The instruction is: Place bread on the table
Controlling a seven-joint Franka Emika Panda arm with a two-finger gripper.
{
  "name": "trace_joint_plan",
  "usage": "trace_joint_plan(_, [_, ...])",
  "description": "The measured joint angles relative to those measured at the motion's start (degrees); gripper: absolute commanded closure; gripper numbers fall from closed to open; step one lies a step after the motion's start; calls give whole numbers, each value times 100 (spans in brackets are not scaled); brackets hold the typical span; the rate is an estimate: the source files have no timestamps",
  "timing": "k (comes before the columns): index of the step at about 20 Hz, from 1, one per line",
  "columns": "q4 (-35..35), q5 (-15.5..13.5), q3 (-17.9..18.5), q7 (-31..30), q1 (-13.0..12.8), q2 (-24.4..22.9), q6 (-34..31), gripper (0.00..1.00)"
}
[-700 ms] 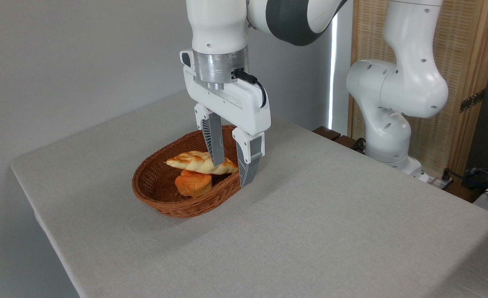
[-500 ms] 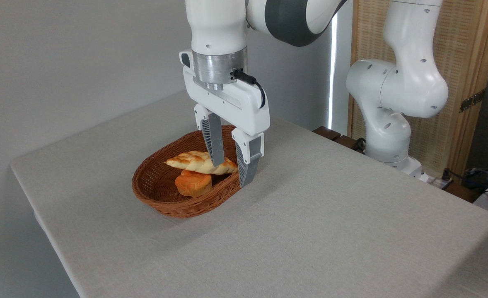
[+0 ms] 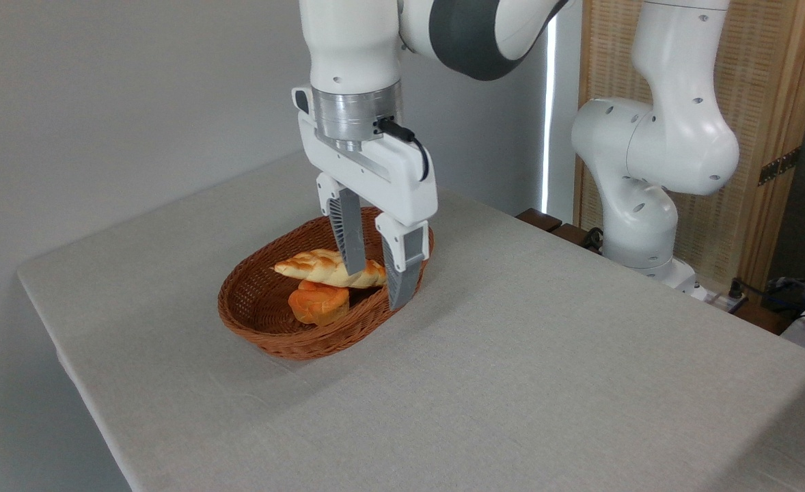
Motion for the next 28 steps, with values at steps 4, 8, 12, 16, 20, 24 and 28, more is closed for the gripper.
trace_joint_plan(4, [0, -9, -419, -38, -25, 76, 182, 0])
trace_joint_plan(8, [1, -374, -791, -108, -43, 93, 296, 0])
trace_joint_plan(12, [1, -595, -1089, -126, -52, 141, 457, 0])
trace_joint_plan(16, [1, -605, -1295, -179, -54, 349, 766, 0])
trace_joint_plan(20, [2, -606, -1358, -179, -53, 490, 932, 0])
trace_joint_plan(24, [2, -606, -1532, -180, -55, 526, 943, 0])
trace_joint_plan(28, [2, -606, -1547, -179, -54, 527, 943, 0])
